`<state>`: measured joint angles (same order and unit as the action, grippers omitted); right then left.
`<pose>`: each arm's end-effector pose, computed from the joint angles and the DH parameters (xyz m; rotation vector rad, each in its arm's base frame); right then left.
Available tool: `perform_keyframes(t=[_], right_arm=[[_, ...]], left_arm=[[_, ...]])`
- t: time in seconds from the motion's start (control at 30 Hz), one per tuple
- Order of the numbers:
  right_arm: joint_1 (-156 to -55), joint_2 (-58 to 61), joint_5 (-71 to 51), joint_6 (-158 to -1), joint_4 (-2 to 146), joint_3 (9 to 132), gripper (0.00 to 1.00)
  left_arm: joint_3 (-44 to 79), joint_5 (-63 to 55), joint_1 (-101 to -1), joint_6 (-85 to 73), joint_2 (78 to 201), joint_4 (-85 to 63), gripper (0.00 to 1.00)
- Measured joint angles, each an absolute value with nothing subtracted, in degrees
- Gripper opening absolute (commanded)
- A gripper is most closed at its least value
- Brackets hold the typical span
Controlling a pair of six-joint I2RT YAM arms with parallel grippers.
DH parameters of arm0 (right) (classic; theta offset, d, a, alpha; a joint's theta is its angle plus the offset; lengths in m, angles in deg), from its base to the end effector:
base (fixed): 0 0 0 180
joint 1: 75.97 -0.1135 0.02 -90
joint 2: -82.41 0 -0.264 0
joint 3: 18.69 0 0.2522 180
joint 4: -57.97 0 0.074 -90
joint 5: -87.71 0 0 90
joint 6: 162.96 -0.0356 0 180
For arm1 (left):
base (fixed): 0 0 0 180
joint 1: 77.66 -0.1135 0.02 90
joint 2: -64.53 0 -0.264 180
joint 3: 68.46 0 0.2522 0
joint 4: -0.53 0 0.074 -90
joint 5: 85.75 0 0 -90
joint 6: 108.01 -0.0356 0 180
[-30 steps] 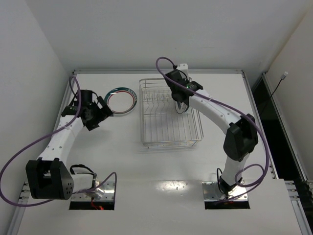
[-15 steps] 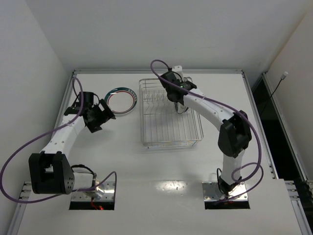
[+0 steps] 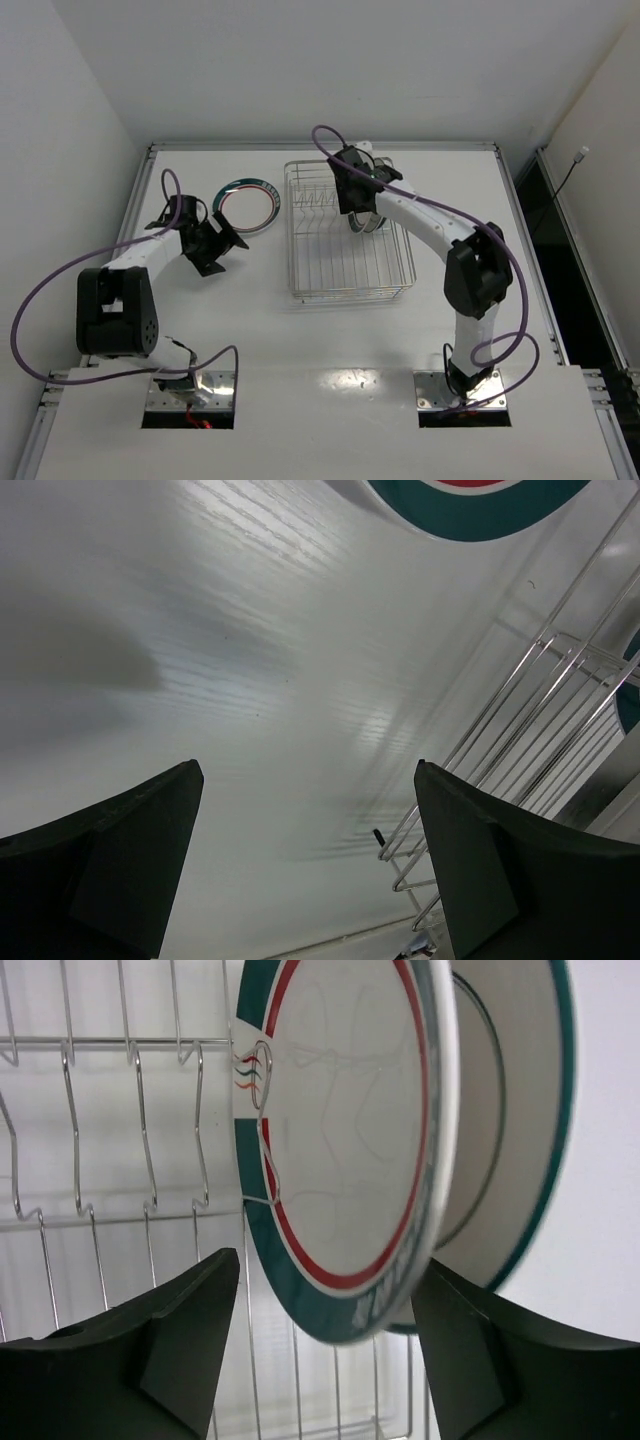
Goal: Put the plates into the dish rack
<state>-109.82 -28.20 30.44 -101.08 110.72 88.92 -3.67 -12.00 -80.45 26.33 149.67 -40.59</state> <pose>0.3623 0.2198 0.2615 0.0945 2.3482 -0.2180 0.2859 0.0040 0.1938 -0.9940 2.5251 -0.6066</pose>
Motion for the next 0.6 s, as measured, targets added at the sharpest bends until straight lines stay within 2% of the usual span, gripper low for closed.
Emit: perform_keyframes(t=[0.17, 0.4, 0.5, 0.6], right_arm=[[-110.5, -21.7, 30.1, -101.7, 113.8, 88.8, 0.70], [-113.7, 8.8, 27.6, -104.6, 110.7, 83.0, 0.77], [-113.9, 16.3, 27.4, -106.2, 110.5, 82.0, 0.77], [-114.1, 19.0, 27.1, -107.6, 110.9, 81.6, 0.77]], left_arm=[[-4.3, -15.2, -80.8, 27.7, 153.3, -34.7, 0.85], [-4.3, -15.5, -80.8, 30.3, 158.0, -27.7, 0.83], [-3.9, -14.6, -80.8, 32.3, 161.4, -25.4, 0.81], [-1.7, -14.9, -81.2, 34.3, 163.8, -24.7, 0.77]])
